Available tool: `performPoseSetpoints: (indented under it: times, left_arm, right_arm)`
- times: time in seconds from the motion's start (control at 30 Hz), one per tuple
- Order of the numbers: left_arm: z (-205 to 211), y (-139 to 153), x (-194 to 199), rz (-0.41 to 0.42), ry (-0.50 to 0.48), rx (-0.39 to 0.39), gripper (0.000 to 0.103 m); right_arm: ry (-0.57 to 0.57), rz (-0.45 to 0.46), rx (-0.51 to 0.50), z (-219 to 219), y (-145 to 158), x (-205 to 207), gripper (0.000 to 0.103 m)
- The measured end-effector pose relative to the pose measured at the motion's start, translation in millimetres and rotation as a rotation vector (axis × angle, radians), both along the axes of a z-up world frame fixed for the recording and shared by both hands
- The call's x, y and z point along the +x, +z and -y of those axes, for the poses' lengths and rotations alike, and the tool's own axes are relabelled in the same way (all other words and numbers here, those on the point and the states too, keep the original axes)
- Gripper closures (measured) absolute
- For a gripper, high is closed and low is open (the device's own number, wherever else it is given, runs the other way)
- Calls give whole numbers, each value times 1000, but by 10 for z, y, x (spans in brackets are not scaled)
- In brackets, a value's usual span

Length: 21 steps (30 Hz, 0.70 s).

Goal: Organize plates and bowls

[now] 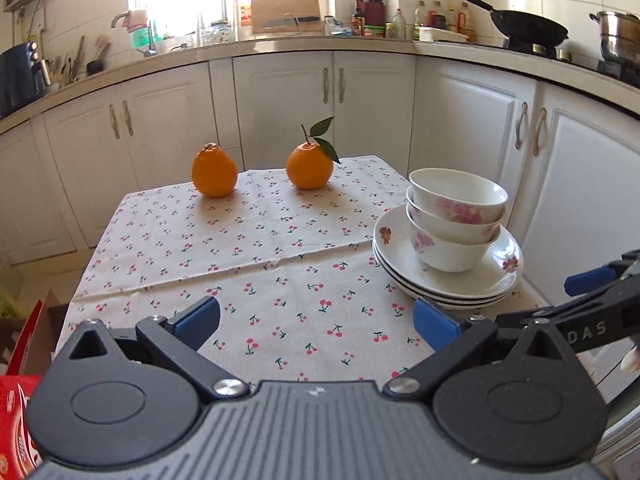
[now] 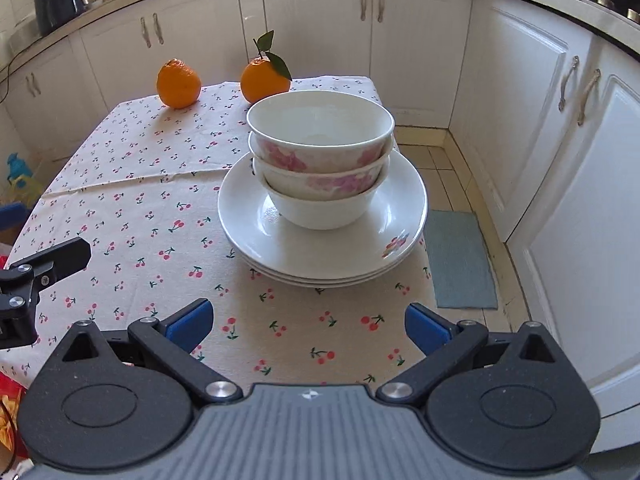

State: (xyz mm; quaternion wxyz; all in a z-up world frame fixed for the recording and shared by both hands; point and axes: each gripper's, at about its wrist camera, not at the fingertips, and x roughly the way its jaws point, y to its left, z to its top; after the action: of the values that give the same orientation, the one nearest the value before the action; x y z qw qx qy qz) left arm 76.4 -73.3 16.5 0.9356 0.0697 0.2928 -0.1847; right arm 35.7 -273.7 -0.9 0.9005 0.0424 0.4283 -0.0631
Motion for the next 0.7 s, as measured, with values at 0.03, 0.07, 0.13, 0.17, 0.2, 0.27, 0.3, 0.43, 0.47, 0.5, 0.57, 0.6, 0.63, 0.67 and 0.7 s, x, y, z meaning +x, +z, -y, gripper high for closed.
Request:
performPoseSetpoints:
  times: [0.03,0.07,0.13,0.17,0.2,0.27,0.3,0.43,0.47,0.5,0.57,0.6,0.63,0.67,0.7]
  left_arm:
    - [-16,25,-34,1,11,7,1]
    - [-30,48,-68,8,19,20,1]
    - [-38,91,-134,29,43,42,1]
    - [-55,109,-164,35,58,45,1]
    - [-64,122,-186,37,65,43,1]
    - [-89,141,-210,25,84,28,1]
    - [-101,143,-215,20,93,19,1]
    - [-123,141,-222,11,120,19,1]
    - [-120,140,-225,11,128,21,1]
    - [-122,139,-228,12,132,23,1]
    - [-119,142,-228,11,133,21,1]
    - [-114,141,-225,9,133,21,1]
    - [-105,139,-223,7,131,22,1]
    - [-98,136,-220,5,137,23,1]
    - [-85,131,-213,2,141,25,1]
  right_arm:
    - [-7,11,-13,-61,26,-39,0]
    - [-14,27,-20,-105,60,-80,0]
    - [-22,57,-36,-187,149,-145,0]
    - [-24,74,-43,-221,193,-173,0]
    - [-28,86,-50,-241,225,-194,0]
    - [-32,104,-66,-277,286,-232,0]
    - [-33,110,-71,-289,303,-243,0]
    - [-44,136,-84,-317,348,-271,0]
    - [-46,140,-84,-318,359,-281,0]
    - [-48,144,-82,-316,362,-283,0]
    - [-48,147,-81,-317,365,-284,0]
    - [-48,148,-84,-321,361,-282,0]
    - [-49,148,-86,-324,359,-280,0]
    - [-47,146,-87,-330,353,-276,0]
    - [-47,147,-86,-332,348,-273,0]
